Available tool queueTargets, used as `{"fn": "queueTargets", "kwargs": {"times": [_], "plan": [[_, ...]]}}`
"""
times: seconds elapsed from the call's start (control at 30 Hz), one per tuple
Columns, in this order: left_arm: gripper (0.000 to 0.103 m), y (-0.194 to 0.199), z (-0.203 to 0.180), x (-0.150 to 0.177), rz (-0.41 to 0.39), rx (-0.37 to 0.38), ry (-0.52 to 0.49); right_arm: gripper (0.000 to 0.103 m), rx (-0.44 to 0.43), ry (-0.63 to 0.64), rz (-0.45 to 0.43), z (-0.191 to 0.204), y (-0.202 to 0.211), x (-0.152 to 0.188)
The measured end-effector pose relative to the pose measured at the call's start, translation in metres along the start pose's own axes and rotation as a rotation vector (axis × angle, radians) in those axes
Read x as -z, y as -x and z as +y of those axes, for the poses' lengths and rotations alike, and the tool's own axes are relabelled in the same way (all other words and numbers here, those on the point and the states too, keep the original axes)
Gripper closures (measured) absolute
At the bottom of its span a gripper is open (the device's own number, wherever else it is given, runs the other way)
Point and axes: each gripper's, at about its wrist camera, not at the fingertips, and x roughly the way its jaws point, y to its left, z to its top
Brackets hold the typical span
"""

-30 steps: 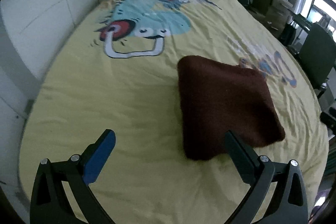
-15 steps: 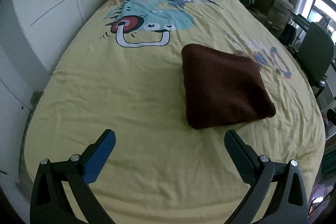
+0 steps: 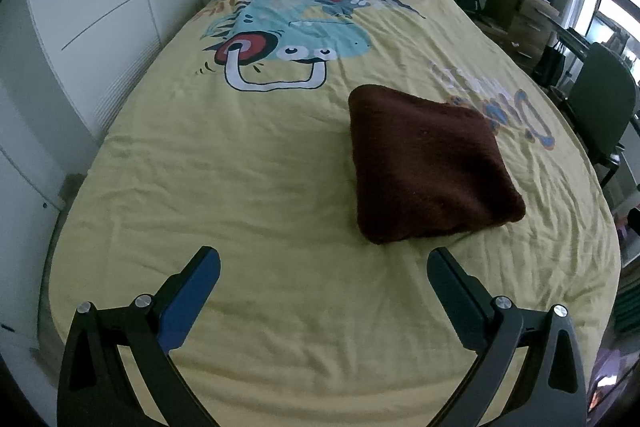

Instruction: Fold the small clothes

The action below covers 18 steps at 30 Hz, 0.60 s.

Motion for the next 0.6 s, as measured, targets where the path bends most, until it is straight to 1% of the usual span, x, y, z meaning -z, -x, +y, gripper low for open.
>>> {"fn": "queueTargets", "kwargs": {"times": [0.6], "plan": [[0.001,0.0008,0.0052,0.0025,0.004,-0.002,-0.001,0.000,0.000,0.003,0.006,0.0022,0.0025,0.0004]]}}
